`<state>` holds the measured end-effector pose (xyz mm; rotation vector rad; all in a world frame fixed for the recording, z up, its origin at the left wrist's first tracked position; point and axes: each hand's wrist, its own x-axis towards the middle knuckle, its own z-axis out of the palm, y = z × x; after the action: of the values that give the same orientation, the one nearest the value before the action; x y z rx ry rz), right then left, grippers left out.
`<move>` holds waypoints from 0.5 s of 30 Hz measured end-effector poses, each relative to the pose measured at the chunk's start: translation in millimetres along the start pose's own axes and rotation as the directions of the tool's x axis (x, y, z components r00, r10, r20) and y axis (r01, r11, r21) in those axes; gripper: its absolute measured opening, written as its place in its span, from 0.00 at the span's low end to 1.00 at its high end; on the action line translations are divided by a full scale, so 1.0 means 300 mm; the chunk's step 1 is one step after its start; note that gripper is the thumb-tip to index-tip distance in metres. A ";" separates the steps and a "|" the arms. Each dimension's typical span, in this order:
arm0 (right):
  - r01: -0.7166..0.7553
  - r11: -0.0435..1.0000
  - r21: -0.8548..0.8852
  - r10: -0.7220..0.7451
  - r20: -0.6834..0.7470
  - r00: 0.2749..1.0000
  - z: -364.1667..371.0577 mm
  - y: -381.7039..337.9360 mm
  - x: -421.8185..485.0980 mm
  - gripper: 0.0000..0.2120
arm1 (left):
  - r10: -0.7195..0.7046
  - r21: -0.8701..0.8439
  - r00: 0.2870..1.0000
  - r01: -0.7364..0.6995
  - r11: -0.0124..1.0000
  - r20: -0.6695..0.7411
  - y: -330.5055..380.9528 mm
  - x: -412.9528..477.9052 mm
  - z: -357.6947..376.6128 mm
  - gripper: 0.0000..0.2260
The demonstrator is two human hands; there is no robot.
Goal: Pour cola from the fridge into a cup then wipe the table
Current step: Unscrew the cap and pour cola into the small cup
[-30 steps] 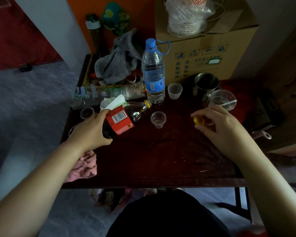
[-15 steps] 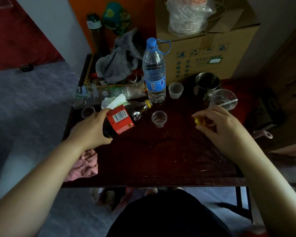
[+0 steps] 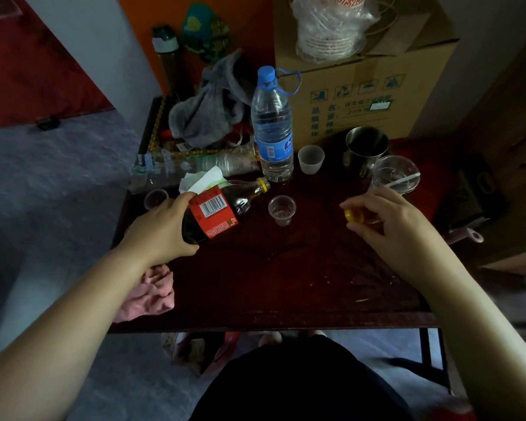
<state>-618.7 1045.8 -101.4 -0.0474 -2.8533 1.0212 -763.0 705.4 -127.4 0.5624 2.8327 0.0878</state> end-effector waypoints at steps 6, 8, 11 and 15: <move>-0.009 1.000 0.006 0.009 -0.006 1.000 0.000 0.004 -0.006 0.15 | 0.014 0.013 1.000 -0.014 1.000 0.002 -0.002 0.004 0.000 0.44; -0.012 1.000 0.005 0.012 -0.006 1.000 0.001 0.005 -0.007 0.15 | 0.015 0.019 1.000 -0.015 1.000 0.004 -0.001 0.005 0.001 0.44; -0.015 1.000 0.000 0.015 0.000 1.000 0.000 0.007 -0.007 0.15 | 0.012 0.023 1.000 -0.012 1.000 0.002 0.003 0.009 0.002 0.44; -0.018 1.000 0.002 0.018 0.004 1.000 -0.001 0.008 -0.008 0.14 | 0.010 0.024 1.000 -0.010 1.000 0.005 0.012 0.009 0.001 0.44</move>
<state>-616.3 1047.7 -102.8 -0.0712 -2.8611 1.0282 -764.0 709.8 -128.0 0.5814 2.8300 0.0547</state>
